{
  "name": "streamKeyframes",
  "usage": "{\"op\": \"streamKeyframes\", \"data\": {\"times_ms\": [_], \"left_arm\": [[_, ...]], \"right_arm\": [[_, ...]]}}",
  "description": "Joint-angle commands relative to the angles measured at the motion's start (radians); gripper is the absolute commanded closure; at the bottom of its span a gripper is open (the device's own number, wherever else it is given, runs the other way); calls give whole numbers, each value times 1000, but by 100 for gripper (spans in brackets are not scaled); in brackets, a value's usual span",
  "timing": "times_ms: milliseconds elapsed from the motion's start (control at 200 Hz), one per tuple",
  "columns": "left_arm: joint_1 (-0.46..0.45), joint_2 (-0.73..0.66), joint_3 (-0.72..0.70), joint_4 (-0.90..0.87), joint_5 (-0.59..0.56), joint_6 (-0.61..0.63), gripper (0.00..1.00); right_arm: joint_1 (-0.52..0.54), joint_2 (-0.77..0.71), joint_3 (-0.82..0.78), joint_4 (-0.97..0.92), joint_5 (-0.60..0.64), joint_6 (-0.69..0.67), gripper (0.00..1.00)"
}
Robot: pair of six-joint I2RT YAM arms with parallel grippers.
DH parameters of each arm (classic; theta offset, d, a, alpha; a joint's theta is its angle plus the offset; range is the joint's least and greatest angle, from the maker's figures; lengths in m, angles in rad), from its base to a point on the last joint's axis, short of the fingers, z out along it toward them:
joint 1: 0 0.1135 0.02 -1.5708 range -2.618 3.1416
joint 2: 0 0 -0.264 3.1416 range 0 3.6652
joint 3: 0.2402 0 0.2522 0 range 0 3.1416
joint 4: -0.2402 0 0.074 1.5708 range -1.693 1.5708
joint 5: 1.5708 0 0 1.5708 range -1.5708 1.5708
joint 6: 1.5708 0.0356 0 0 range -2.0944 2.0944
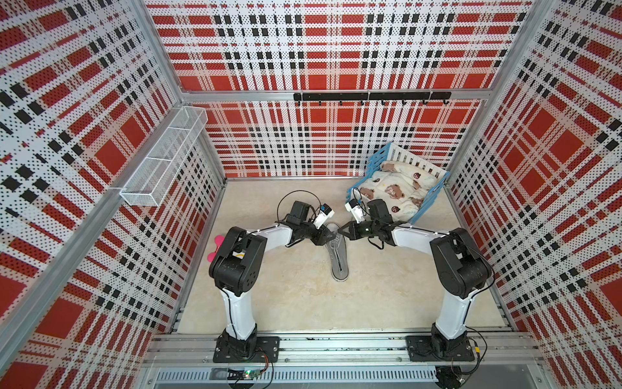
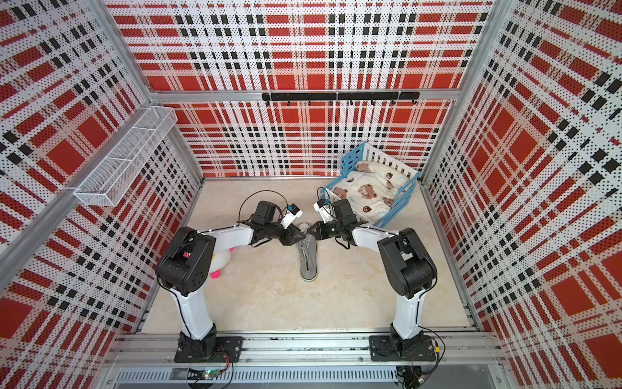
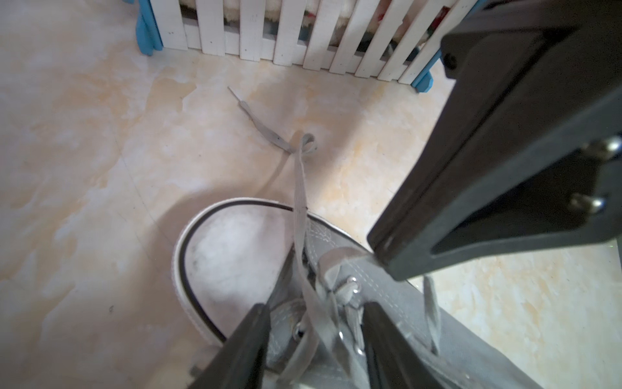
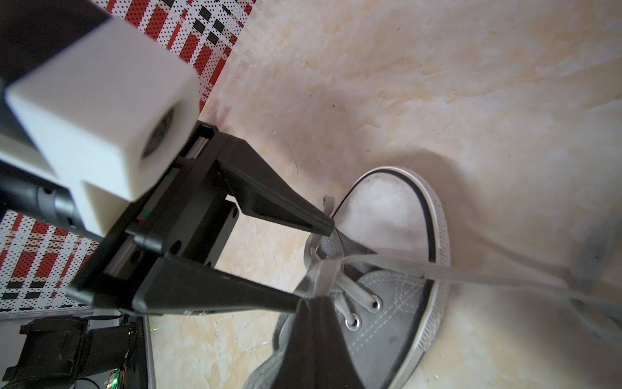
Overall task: Tie the shoes
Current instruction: Cross the shoelace with the shoelace.
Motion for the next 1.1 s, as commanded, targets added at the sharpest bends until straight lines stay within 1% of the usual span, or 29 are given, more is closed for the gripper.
{"op": "streamKeyframes", "data": {"times_ms": [0, 140, 341, 401, 626, 807, 892, 967, 1097], "left_arm": [[-4, -18, -5, 18, 7, 3, 49], [-20, 15, 17, -2, -30, 13, 50], [-33, 41, 34, -14, -43, 12, 63], [-37, 41, 36, -17, -45, 13, 69], [-36, -2, 28, -22, -48, -9, 100], [-41, -48, 27, -56, -75, -52, 100], [-52, -68, 19, -91, -54, -48, 100], [-62, -92, 2, -95, -17, -45, 100], [-77, -117, -16, -109, 9, -26, 100]], "right_arm": [[-10, -16, 11, 9, 0, -4, 100], [-11, -23, 13, 21, -14, 9, 100], [-9, -20, 3, 32, -20, 16, 100], [-10, -19, 1, 34, -17, 17, 100], [-23, -19, -5, 24, 4, 3, 100], [-31, -25, 1, -4, 70, -38, 100], [-31, -15, 10, -6, 82, -45, 100], [-31, -7, 12, -10, 100, -55, 100], [-31, -5, 13, -11, 119, -66, 100]]}}
